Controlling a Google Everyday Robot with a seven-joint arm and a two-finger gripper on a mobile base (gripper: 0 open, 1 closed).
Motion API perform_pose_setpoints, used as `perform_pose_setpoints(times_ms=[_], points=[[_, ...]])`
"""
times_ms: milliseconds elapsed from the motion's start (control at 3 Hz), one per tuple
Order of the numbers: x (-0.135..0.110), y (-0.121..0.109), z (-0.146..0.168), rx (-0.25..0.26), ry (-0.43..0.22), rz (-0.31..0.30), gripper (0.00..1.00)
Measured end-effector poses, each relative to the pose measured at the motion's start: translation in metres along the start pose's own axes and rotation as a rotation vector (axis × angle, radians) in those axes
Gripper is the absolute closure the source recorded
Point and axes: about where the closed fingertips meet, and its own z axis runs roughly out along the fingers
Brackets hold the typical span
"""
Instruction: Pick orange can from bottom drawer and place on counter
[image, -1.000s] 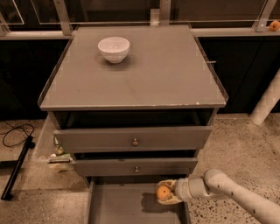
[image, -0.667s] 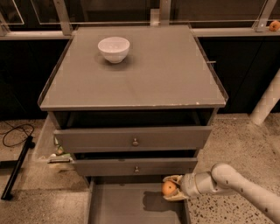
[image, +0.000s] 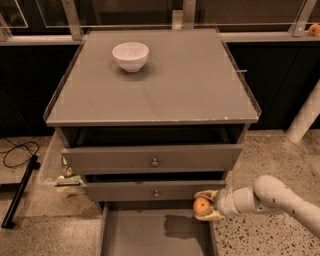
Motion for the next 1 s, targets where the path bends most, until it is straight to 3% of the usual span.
perform_pose_setpoints(times_ms=[333, 1000], points=[[-0.018, 0.005, -0.016, 0.023, 0.018, -0.037, 1.00], [-0.110, 0.026, -0.082, 0.060, 0.027, -0.238, 1.00]])
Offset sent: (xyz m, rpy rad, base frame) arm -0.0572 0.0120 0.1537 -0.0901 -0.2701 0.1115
